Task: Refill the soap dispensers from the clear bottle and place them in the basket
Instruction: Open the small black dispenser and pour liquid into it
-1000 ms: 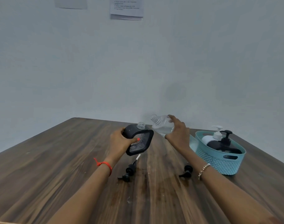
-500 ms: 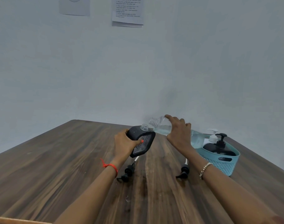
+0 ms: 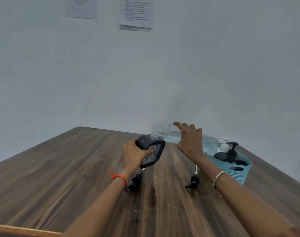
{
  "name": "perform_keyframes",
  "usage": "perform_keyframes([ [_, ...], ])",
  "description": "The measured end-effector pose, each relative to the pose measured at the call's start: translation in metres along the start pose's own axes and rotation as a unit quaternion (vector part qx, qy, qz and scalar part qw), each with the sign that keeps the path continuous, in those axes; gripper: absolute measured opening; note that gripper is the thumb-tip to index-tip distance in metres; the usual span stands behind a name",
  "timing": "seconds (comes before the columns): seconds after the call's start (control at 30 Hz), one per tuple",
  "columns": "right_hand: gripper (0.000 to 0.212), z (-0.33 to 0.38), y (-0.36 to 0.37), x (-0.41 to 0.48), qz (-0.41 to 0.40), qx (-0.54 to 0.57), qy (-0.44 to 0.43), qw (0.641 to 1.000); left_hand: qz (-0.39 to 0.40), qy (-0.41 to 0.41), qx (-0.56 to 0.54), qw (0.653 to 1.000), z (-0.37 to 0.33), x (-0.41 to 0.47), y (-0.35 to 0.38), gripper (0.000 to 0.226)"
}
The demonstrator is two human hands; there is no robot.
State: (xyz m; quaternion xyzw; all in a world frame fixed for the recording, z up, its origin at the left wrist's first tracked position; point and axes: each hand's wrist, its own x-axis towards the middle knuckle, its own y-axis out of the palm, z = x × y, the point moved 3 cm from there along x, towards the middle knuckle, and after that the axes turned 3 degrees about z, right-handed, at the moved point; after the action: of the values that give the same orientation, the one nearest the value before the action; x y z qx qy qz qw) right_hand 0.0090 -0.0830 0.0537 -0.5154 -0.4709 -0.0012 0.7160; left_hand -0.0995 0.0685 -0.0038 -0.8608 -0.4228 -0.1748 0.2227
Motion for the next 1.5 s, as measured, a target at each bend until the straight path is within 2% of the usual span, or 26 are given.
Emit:
perform_keyframes([
  [1.23,0.071,0.0023,-0.0007,-0.0051,0.035,-0.046,-0.021,0.998,0.008,-0.007,0.001,1.0,0.0091,-0.0081,0.003,0.051],
  [1.5,0.069,0.0024,0.001,-0.0061,0.036,-0.051,-0.024,0.998,0.003,-0.006,-0.016,1.0,0.0094,-0.0097,0.0002,0.045],
])
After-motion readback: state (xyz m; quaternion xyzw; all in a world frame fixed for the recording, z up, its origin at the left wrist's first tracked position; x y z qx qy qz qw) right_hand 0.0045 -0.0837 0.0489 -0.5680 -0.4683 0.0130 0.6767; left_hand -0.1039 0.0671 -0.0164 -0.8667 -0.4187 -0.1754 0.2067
